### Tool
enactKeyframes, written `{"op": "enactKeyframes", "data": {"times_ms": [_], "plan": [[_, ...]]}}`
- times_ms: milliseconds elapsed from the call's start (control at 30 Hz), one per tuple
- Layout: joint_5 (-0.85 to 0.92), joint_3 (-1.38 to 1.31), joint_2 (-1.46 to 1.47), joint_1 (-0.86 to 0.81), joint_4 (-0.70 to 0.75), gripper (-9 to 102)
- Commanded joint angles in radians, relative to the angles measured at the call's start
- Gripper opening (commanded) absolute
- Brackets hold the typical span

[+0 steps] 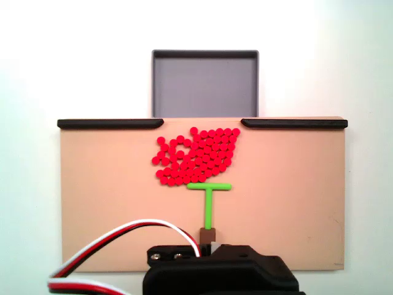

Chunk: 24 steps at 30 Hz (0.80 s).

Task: Grasp a green tool by the dark brown handle.

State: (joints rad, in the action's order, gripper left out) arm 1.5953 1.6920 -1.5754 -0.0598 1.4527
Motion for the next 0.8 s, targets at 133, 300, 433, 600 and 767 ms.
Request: {"op": "enactKeyframes", "data": {"times_ms": [133, 300, 433, 600, 767], "plan": [[0.018, -0.034, -0.044, 0.002, 0.008, 1], [0.037, -0.026, -0.043, -0.008, 0.006, 1], [0.035, -0.023, -0.055, -0.006, 0.006, 0], [0.028, -0.021, -0.067, -0.002, 0.011, 0], [0.032, -0.021, -0.069, 0.0, 0.012, 0]]}}
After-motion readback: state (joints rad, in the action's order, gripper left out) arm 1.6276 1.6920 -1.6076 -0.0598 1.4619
